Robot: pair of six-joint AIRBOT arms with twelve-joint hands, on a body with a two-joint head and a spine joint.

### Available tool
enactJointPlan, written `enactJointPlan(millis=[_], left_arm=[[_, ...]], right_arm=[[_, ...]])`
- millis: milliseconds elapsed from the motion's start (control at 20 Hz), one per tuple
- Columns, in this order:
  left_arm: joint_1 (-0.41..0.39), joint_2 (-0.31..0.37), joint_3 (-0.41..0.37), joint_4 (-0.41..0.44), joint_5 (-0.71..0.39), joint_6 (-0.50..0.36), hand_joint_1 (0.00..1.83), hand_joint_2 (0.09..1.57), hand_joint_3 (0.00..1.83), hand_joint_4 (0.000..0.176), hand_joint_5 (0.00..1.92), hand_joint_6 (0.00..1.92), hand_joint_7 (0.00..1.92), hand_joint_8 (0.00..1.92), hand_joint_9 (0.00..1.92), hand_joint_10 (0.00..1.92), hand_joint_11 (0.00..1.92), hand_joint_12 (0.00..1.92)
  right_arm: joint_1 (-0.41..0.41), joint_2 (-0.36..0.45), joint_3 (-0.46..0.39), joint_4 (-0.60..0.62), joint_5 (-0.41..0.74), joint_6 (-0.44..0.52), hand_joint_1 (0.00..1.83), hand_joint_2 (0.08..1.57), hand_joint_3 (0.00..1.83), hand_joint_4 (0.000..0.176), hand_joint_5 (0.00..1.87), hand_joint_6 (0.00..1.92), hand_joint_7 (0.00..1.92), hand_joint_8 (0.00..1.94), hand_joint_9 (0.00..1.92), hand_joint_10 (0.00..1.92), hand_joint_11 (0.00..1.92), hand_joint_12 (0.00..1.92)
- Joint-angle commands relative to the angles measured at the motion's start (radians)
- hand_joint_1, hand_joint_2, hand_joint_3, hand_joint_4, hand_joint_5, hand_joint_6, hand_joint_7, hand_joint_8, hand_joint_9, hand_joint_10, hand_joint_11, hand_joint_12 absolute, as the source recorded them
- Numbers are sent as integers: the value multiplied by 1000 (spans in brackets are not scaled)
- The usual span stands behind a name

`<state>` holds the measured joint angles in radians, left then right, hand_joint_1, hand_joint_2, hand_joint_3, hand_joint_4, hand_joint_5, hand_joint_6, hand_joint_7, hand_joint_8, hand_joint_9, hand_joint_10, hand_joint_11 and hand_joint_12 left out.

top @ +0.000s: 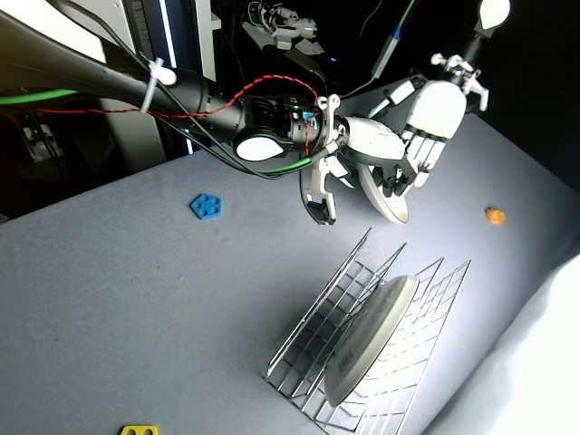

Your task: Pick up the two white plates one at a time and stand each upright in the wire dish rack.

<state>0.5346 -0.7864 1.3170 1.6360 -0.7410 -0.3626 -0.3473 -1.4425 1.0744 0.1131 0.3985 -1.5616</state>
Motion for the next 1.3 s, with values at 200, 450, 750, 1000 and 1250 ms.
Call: enactJointPlan(millis=[200, 450, 750, 1000, 1250], left_arm=[[-91, 29, 16, -41, -22, -9, 0, 1088, 0, 0, 0, 0, 16, 6, 6, 2, 0, 0], [-146, 42, 31, -41, -34, -21, 0, 1084, 0, 0, 24, 9, 41, 16, 27, 10, 5, 2], [-142, 47, 46, -41, -43, -33, 0, 1086, 0, 0, 1, 0, 25, 4, 7, 1, 0, 0], [-142, 55, 41, -41, -47, -37, 0, 1089, 1, 0, 18, 7, 39, 9, 14, 4, 0, 0], [-146, 60, 29, -41, -48, -40, 0, 1089, 0, 0, 0, 0, 25, 1, 0, 0, 0, 0]], right_arm=[[64, 77, -83, 39, 111, -4, 1165, 1201, 4, 16, 826, 1299, 834, 1145, 1027, 6, 528, 1027], [142, 173, -163, 180, 89, -39, 1210, 1132, 0, 9, 972, 1074, 960, 951, 1083, 16, 618, 959], [257, 269, -193, 531, 25, -146, 1205, 1139, 0, 18, 943, 1109, 957, 965, 1086, 15, 606, 996], [340, 348, -215, 822, -20, -254, 1211, 1125, 0, 20, 973, 1058, 974, 941, 1094, 12, 614, 975], [390, 395, -230, 999, -31, -350, 1203, 1136, 0, 17, 945, 1111, 960, 953, 1099, 5, 608, 981]])
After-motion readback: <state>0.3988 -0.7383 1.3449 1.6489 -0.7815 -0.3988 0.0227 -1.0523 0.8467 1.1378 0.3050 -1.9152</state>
